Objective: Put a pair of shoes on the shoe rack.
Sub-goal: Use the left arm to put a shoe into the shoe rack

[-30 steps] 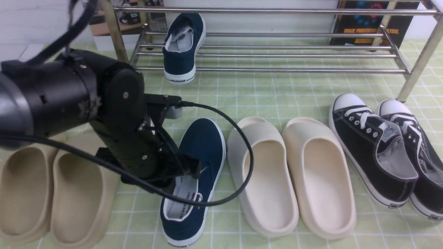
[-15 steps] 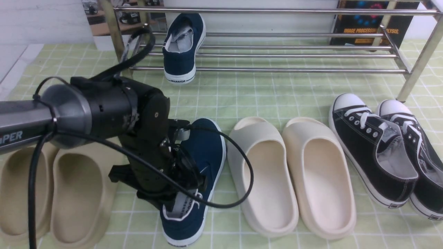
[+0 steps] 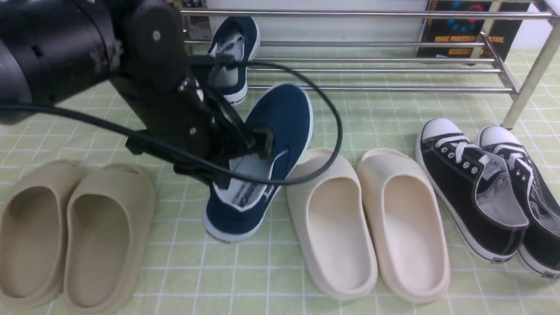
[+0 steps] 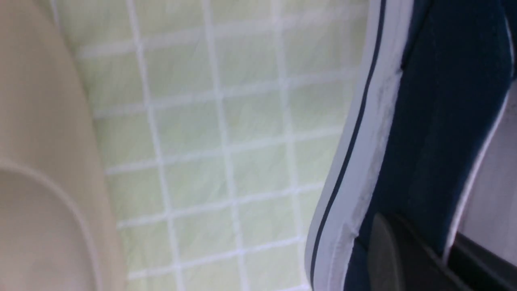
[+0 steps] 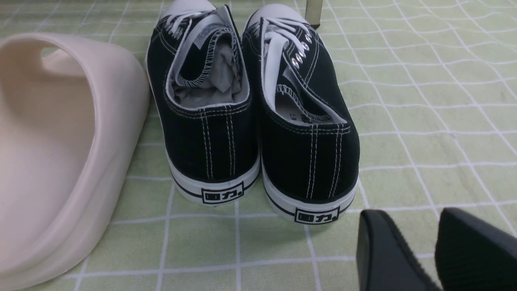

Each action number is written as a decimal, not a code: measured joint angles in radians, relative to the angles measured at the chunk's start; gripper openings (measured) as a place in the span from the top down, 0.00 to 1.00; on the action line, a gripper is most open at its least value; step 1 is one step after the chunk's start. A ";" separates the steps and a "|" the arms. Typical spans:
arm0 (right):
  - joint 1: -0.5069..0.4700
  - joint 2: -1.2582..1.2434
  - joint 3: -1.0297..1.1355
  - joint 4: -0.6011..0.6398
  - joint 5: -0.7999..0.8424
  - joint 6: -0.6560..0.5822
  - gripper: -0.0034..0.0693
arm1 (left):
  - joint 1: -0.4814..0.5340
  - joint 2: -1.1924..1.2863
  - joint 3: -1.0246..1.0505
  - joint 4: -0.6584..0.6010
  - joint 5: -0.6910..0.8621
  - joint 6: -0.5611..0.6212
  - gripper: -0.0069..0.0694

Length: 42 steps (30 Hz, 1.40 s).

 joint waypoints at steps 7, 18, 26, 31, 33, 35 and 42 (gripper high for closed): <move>0.000 0.000 0.000 0.000 0.000 0.000 0.62 | 0.101 0.096 -0.088 -0.114 -0.047 0.024 0.91; 0.000 0.000 0.000 0.000 0.000 0.000 0.62 | 0.129 0.357 -0.312 -0.262 -0.117 0.125 0.91; 0.000 0.000 0.000 0.000 0.000 0.000 0.62 | 0.129 0.530 -0.554 -0.224 -0.124 0.113 0.91; 0.000 0.000 0.000 0.000 0.000 0.000 0.62 | 0.129 0.612 -0.674 -0.164 -0.123 0.085 0.91; 0.000 0.000 0.000 0.000 0.000 0.000 0.62 | 0.129 0.642 -0.712 -0.136 -0.122 0.078 0.91; 0.000 0.000 0.000 0.000 0.000 0.000 0.62 | 0.130 0.671 -0.757 -0.107 -0.123 0.075 0.91; 0.000 0.000 0.000 0.000 0.000 0.000 0.62 | 0.130 0.712 -0.807 -0.073 -0.201 0.073 0.91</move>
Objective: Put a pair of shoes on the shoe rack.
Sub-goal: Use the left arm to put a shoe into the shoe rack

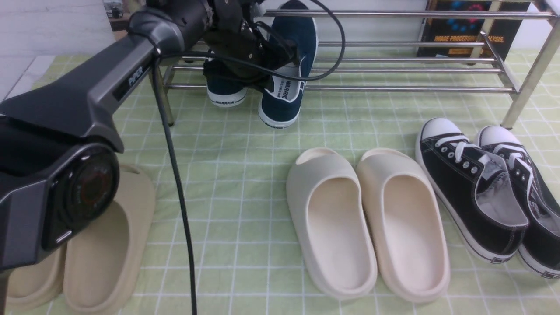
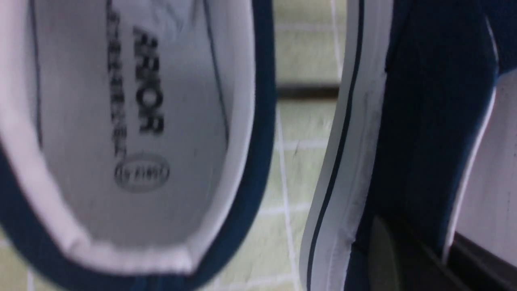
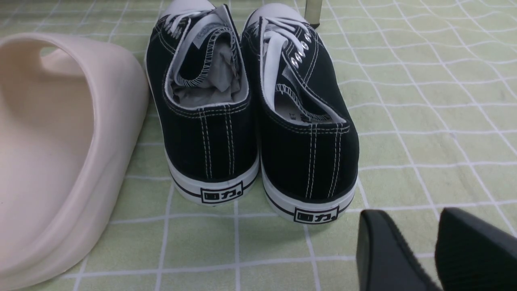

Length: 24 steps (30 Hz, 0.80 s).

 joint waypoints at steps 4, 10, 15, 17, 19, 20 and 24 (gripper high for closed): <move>0.000 0.000 0.000 0.000 0.000 0.000 0.62 | 0.000 0.002 -0.002 0.002 -0.040 0.000 0.91; 0.000 0.000 0.000 0.000 0.000 0.000 0.62 | 0.000 0.018 -0.002 0.037 -0.067 0.000 0.91; 0.000 0.000 0.000 0.000 0.000 0.000 0.62 | 0.000 0.023 -0.002 0.042 -0.073 0.000 0.91; 0.000 0.000 0.000 0.000 0.000 0.000 0.62 | 0.000 0.023 -0.002 0.042 -0.079 0.000 0.91; 0.000 0.000 0.000 0.000 0.000 0.000 0.62 | 0.000 0.023 -0.002 0.042 -0.079 0.000 0.90; 0.000 0.000 0.000 0.000 0.000 0.000 0.62 | 0.000 0.023 -0.002 0.042 -0.079 0.000 0.90; 0.000 0.000 0.000 0.000 0.000 0.000 0.62 | 0.000 0.023 -0.002 0.045 -0.082 -0.015 0.86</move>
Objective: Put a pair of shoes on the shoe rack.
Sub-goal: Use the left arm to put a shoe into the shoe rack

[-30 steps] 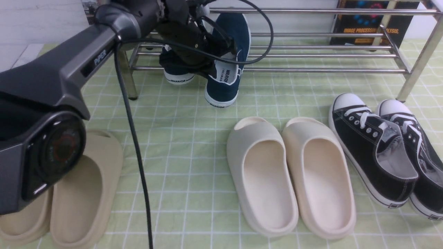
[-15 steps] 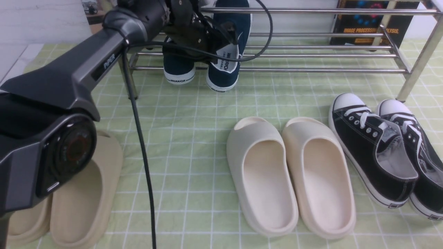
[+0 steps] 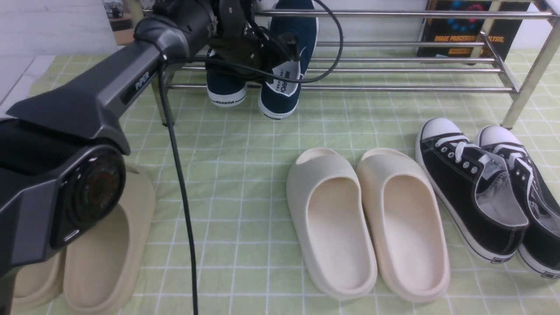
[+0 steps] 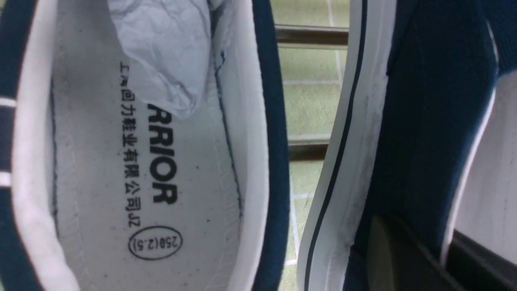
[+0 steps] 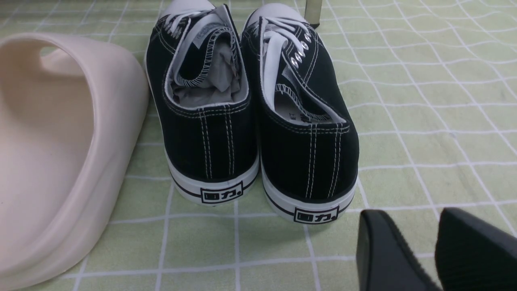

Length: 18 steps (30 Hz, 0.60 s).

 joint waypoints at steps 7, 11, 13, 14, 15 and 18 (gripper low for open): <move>0.000 0.000 0.000 0.000 0.000 0.000 0.62 | 0.001 -0.011 -0.017 0.035 -0.026 -0.080 0.66; 0.000 0.000 0.000 0.000 0.000 0.000 0.62 | 0.001 -0.023 -0.052 0.039 0.040 -0.084 0.59; 0.000 0.000 0.000 0.000 0.000 0.000 0.62 | 0.001 -0.032 -0.077 0.044 0.109 -0.082 0.60; 0.000 0.000 0.000 0.000 0.000 0.000 0.62 | 0.000 -0.038 -0.090 0.049 0.148 -0.074 0.61; 0.000 0.000 0.000 0.000 0.000 0.000 0.62 | 0.000 -0.038 -0.092 0.049 0.156 -0.073 0.62; 0.000 0.000 0.000 0.000 0.000 0.000 0.62 | -0.019 -0.067 -0.105 0.056 0.329 -0.004 0.73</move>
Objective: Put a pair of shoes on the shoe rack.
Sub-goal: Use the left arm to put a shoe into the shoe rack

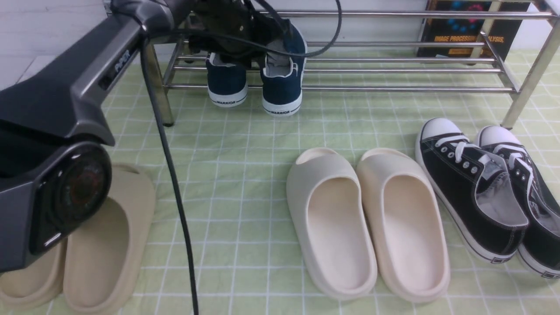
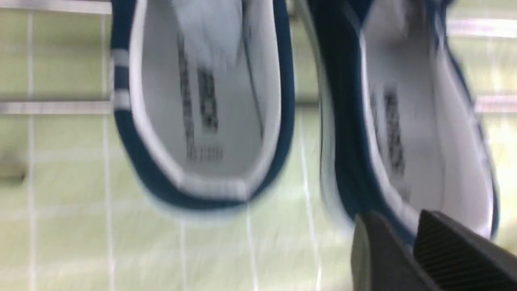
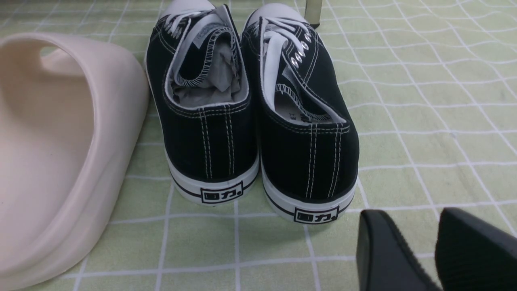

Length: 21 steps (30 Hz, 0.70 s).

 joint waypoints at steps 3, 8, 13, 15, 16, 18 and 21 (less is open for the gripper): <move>0.000 0.000 0.000 0.000 0.000 0.000 0.62 | -0.031 0.001 0.001 -0.001 0.100 0.055 0.82; 0.000 0.000 0.000 0.000 0.000 0.000 0.62 | -0.074 0.050 0.013 -0.015 0.099 0.086 0.93; 0.000 0.000 0.000 0.000 0.000 0.000 0.62 | -0.071 0.118 0.016 0.006 -0.012 0.043 0.93; 0.000 0.000 0.000 0.000 0.000 0.000 0.62 | -0.070 0.122 0.021 0.016 -0.029 -0.001 0.93; 0.000 0.000 0.000 0.000 0.000 0.000 0.62 | -0.070 0.122 0.020 0.020 -0.043 -0.012 0.93; 0.000 0.000 0.000 0.000 0.000 0.000 0.62 | -0.071 0.121 0.020 0.020 -0.072 -0.024 0.93; 0.000 0.000 0.000 0.000 0.000 0.000 0.62 | -0.071 0.122 0.022 0.020 -0.181 -0.037 0.93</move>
